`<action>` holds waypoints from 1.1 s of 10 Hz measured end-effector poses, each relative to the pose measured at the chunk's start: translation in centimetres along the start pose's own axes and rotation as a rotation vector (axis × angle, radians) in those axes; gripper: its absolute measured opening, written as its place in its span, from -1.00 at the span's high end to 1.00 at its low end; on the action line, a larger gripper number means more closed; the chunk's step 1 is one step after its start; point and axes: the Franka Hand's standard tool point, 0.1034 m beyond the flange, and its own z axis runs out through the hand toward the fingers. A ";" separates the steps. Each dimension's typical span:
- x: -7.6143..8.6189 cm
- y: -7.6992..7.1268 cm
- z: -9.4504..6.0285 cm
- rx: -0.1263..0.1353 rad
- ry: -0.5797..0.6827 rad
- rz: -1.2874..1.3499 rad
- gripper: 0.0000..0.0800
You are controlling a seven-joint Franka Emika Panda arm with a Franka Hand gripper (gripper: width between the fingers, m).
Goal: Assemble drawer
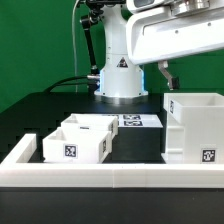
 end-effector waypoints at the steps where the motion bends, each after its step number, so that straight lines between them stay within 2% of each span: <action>1: 0.2 1.5 0.0 -0.009 -0.001 -0.090 -0.62; 3: 0.4 5.9 0.2 -0.030 -0.006 -0.138 -0.62; 6: 0.0 10.7 0.8 -0.057 -0.002 -0.147 -0.62; 10: -0.3 10.5 1.0 -0.065 -0.014 -0.140 -0.62; 11: -0.7 11.0 1.2 -0.094 -0.040 -0.164 -0.62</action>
Offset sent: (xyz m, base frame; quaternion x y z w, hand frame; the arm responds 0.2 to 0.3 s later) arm -0.0324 -0.0718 -0.0164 -0.0557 0.0096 -0.0502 0.9971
